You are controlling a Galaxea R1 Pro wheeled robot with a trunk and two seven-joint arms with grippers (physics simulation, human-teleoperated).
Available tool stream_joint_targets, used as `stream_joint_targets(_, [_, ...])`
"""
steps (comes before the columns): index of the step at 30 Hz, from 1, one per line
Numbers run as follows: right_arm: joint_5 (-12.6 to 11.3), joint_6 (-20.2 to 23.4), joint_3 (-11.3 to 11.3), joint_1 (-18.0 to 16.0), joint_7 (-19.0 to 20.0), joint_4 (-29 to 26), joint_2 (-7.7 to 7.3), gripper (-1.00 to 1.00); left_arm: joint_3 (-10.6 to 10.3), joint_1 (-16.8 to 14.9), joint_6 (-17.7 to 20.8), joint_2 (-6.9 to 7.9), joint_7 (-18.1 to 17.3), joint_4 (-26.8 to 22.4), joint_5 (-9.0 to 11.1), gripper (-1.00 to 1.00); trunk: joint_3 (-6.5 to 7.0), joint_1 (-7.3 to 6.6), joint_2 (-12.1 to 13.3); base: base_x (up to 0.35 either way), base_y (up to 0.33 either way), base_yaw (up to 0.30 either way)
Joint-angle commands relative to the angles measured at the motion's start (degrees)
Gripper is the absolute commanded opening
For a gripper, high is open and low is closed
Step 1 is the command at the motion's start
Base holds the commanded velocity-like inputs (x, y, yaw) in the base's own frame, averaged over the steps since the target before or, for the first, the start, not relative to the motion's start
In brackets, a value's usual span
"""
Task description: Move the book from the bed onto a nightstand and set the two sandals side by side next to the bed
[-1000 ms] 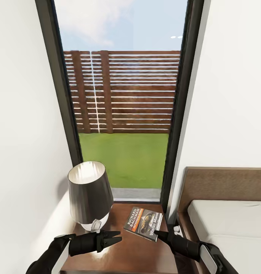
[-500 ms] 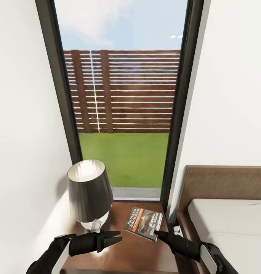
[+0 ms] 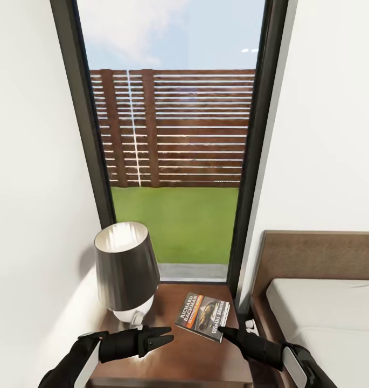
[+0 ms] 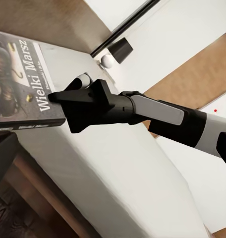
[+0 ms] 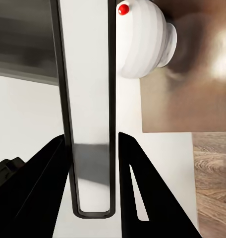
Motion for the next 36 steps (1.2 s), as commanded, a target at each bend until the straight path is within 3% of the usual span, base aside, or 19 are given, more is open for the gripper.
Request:
stream_joint_targets(1, [-0.14,0.33,-0.14,-0.04,0.12,0.00,0.02,-1.00,-0.26,-0.04,0.60,0.06,0.02,0.01,0.51,1.00,-0.24,0.22,-0.45,0.000,0.000,0.000])
stream_joint_targets(36, [-0.23,0.30,-0.19,-0.04,0.38,-0.06,-0.07,-1.00,-0.26,-0.04,0.60,0.04,0.02,0.01,0.51,1.00,-6.53,7.91,-14.49,0.000,0.000,0.000])
